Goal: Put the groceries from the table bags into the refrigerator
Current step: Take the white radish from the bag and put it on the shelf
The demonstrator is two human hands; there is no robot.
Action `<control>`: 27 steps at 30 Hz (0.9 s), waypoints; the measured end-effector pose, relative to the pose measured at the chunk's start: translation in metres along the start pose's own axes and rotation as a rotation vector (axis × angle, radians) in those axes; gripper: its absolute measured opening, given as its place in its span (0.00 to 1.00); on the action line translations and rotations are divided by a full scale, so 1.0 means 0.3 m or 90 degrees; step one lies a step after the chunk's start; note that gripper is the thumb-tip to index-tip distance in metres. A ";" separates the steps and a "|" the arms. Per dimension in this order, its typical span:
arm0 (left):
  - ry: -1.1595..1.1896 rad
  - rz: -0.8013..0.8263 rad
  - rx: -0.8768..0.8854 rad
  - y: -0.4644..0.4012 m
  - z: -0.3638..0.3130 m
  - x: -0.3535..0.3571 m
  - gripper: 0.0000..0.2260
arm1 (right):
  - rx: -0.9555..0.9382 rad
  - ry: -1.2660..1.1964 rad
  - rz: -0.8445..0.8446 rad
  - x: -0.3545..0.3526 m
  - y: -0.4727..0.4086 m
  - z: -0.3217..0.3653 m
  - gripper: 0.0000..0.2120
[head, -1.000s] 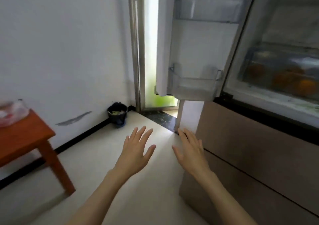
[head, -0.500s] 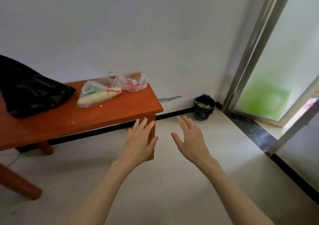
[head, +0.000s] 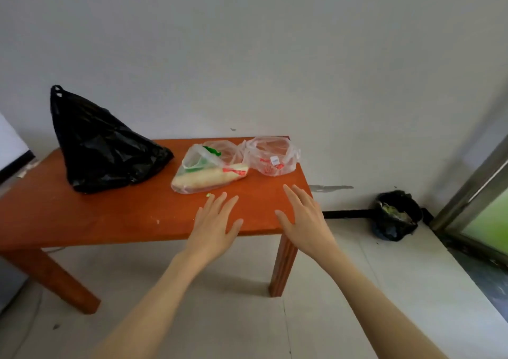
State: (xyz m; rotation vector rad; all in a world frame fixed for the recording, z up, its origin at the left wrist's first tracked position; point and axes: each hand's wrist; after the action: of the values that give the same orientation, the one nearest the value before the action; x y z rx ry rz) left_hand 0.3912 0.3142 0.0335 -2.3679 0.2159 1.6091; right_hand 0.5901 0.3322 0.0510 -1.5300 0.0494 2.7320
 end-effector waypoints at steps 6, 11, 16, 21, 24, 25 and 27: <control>0.003 0.019 -0.041 -0.216 0.219 0.009 0.25 | -0.025 0.022 0.059 0.082 -0.291 0.077 0.28; 0.016 0.023 -0.051 -0.370 0.405 0.031 0.24 | -0.036 0.034 0.082 0.185 -0.532 0.142 0.28; 0.046 0.031 -0.018 -0.600 0.613 0.033 0.20 | -0.047 0.058 0.062 0.314 -0.793 0.229 0.27; 0.054 0.051 0.062 -0.849 0.784 0.044 0.19 | 0.006 0.031 0.104 0.460 -1.010 0.329 0.24; 0.053 0.087 0.092 -0.977 0.843 0.053 0.19 | 0.050 -0.031 0.123 0.524 -1.130 0.359 0.20; 0.057 0.093 0.101 -1.012 0.859 0.060 0.18 | 0.060 -0.041 0.129 0.543 -1.167 0.364 0.20; 0.067 0.118 0.119 -1.066 0.881 0.085 0.16 | 0.069 -0.033 0.166 0.583 -1.223 0.359 0.20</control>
State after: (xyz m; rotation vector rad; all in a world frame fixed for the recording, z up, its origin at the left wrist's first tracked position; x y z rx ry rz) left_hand 0.2529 0.6997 -0.0377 -2.3460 0.5954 1.4683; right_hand 0.4158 0.7013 -0.0501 -1.5201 0.4173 2.9044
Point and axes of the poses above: each hand's wrist, its own y-axis away from the middle knuckle, its own x-axis out of the palm, z = x × y, and after that the axes turned 15 degrees about x, right-handed
